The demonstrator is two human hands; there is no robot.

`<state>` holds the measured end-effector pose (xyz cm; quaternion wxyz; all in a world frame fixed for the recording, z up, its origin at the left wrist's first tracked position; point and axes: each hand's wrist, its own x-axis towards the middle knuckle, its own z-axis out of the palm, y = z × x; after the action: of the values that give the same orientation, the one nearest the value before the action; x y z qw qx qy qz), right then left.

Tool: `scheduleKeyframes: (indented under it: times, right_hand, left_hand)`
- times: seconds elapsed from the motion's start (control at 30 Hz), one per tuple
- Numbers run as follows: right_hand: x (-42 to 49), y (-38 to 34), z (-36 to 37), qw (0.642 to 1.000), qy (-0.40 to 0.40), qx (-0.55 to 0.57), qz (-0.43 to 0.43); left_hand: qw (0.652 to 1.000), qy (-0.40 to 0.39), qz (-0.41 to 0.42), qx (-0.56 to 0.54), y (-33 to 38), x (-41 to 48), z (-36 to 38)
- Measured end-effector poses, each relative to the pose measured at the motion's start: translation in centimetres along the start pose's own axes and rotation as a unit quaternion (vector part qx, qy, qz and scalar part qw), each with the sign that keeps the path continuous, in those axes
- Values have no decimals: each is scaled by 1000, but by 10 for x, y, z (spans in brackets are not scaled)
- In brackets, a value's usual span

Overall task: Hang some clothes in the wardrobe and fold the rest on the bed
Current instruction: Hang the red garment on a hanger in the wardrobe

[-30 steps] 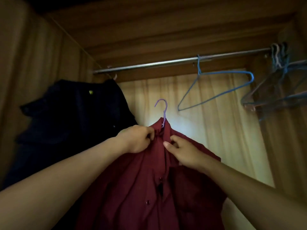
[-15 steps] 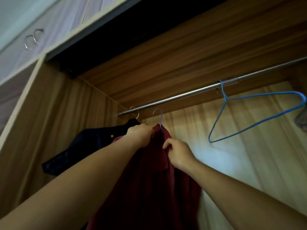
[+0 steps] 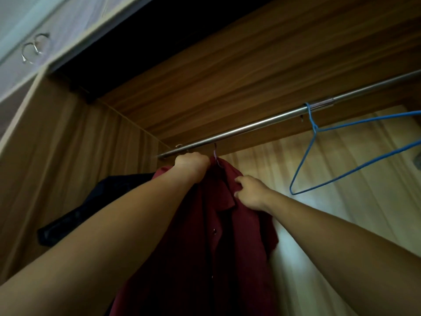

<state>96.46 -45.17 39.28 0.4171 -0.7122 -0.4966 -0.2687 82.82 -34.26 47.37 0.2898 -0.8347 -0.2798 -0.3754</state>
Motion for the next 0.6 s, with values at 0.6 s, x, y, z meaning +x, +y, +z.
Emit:
scheduleKeyframes:
  times: [0.6]
  right_hand:
    - [-57,-17,0,1000,12,6,-4]
  left_hand:
    - [1000,20,1,15,-34,-93,-23]
